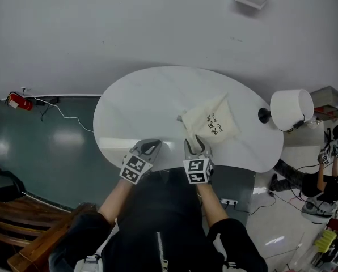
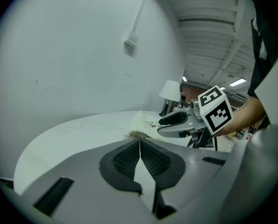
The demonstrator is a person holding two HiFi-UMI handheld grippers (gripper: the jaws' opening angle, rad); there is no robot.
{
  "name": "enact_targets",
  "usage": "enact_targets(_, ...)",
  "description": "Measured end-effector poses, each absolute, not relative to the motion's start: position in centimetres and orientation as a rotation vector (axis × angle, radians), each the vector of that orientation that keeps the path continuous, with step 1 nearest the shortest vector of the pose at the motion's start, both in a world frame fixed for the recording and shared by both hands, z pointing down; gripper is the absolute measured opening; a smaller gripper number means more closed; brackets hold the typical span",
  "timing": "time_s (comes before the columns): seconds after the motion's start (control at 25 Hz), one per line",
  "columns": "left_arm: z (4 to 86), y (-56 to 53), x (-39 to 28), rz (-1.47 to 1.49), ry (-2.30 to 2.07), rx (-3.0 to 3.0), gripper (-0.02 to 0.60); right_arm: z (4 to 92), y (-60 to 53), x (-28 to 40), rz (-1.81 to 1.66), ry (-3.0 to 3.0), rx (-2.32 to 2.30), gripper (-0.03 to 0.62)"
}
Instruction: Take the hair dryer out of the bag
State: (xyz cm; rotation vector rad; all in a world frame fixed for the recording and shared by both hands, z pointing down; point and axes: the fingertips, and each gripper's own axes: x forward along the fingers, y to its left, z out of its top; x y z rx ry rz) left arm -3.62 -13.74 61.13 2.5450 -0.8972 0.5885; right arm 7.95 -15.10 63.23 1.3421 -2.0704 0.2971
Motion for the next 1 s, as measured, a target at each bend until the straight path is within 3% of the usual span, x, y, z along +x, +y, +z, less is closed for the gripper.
enact_targets(1.0,64.3,-15.1,1.5,0.749,-0.743,2.603,0.014,69.1,-16.0,8.8,0.372,-1.996,1.081,0.13)
